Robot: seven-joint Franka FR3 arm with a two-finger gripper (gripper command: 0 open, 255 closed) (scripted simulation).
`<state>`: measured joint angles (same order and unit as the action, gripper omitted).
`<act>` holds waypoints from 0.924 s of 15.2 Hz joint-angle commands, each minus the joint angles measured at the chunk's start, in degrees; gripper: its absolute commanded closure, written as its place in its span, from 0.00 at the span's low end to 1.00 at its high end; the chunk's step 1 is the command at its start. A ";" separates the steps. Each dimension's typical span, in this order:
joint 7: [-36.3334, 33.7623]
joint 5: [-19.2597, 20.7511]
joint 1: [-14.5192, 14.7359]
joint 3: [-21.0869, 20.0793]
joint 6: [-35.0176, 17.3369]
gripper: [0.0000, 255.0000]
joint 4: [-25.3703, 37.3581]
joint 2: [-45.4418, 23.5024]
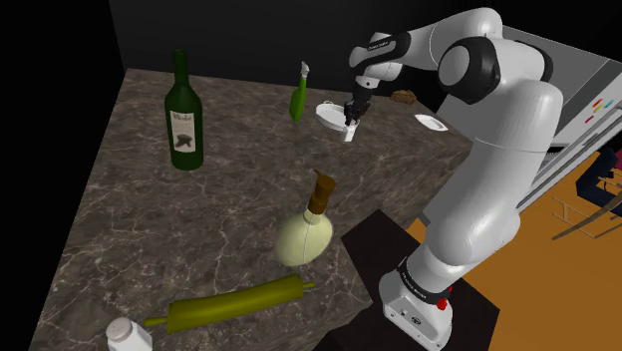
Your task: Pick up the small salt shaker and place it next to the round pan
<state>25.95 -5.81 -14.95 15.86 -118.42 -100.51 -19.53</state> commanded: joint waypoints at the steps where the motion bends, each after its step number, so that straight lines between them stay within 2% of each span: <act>1: 0.00 0.00 0.00 0.00 0.00 0.00 0.00 0.00; 6: 0.00 0.00 0.00 0.00 0.00 0.00 0.00 0.00; 10: -0.54 0.82 0.11 0.31 6.50 0.00 4.42 2.17; 14: -0.54 0.82 0.11 0.31 6.50 0.00 4.42 2.17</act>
<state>25.43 -5.01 -14.85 16.18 -112.02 -96.13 -17.38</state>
